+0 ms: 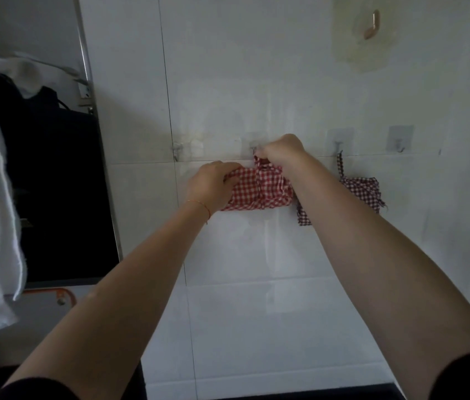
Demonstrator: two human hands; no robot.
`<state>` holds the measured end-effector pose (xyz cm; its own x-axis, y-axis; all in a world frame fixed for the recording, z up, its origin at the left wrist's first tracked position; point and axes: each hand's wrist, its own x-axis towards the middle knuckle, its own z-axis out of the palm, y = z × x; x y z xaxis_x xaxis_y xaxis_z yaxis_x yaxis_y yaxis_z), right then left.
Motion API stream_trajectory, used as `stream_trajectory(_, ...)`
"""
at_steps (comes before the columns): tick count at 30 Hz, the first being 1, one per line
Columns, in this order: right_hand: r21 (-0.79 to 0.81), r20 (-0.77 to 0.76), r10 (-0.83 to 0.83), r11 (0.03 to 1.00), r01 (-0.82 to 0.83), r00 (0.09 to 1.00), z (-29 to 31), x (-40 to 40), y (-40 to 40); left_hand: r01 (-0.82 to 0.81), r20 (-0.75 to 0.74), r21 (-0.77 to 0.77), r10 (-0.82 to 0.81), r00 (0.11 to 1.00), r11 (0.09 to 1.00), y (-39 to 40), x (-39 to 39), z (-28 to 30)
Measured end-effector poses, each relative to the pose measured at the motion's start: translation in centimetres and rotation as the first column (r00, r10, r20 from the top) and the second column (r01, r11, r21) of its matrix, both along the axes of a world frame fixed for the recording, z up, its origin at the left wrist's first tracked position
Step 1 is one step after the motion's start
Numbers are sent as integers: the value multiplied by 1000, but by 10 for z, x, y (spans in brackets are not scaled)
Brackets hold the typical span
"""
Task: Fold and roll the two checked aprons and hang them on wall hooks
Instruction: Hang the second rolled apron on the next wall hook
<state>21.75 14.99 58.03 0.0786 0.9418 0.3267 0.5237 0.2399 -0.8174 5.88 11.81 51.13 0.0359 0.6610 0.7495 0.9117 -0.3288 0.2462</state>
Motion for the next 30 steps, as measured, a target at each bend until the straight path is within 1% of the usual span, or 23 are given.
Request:
stream_trajectory(3, 82, 106, -37, 996, 29, 994, 1, 0, -1, -16, -10, 11, 16, 1000, 1000, 2, 1, 0)
stream_trajectory(6, 241, 155, -97, 969, 58, 983, -8, -5, 1, -42, -24, 35, 42, 999, 999, 1, 4, -1)
stream_trajectory(8, 380, 211, -209, 917, 117, 955, -20, -5, 2, -57, -30, 66, 59, 998, 996, 1, 7, -6)
stream_trajectory(10, 579, 282, -357, 804, 139, 891, -35, -5, 0, -85, -25, 127, 89, 996, 988, 1, 7, -12)
stream_trajectory(12, 783, 255, -488, 611, 118, 835, -56, -4, -5, -131, -14, 214, 137, 991, 968, 0, 10, -22)
stream_trajectory(13, 853, 221, -525, 512, 97, 822, -70, -4, -7, -153, -21, 253, 163, 986, 955, 0, 13, -29)
stream_trajectory(14, 895, 207, -537, 442, 63, 818, -84, -3, -7, -185, -26, 300, 202, 979, 936, 1, 16, -34)
stream_trajectory(15, 909, 225, -530, 416, 19, 817, -100, -2, -6, -221, -33, 348, 247, 968, 911, 2, 19, -39)
stream_trajectory(17, 876, 335, -509, 478, -63, 793, -129, 1, 0, -257, -62, 448, 317, 946, 856, 4, 25, -49)
stream_trajectory(18, 857, 372, -498, 508, -84, 783, -141, 3, 2, -236, -104, 487, 324, 940, 841, 5, 27, -55)
stream_trajectory(19, 843, 390, -487, 530, -91, 782, -149, 3, 3, -196, -173, 490, 316, 933, 849, 6, 29, -63)
stream_trajectory(21, 812, 406, -470, 579, -74, 784, -155, 2, 6, -154, -329, 412, 305, 894, 898, 8, 30, -80)
stream_trajectory(23, 784, 432, -475, 619, -58, 767, -157, -1, 10, -192, -412, 343, 331, 849, 920, 16, 23, -91)
stream_trajectory(26, 765, 486, -485, 639, -85, 727, -163, 1, 19, -213, -459, 311, 343, 820, 926, 30, 11, -92)
stream_trajectory(30, 764, 496, -501, 640, -82, 709, -163, 5, 25, -193, -475, 314, 330, 816, 930, 37, 9, -91)
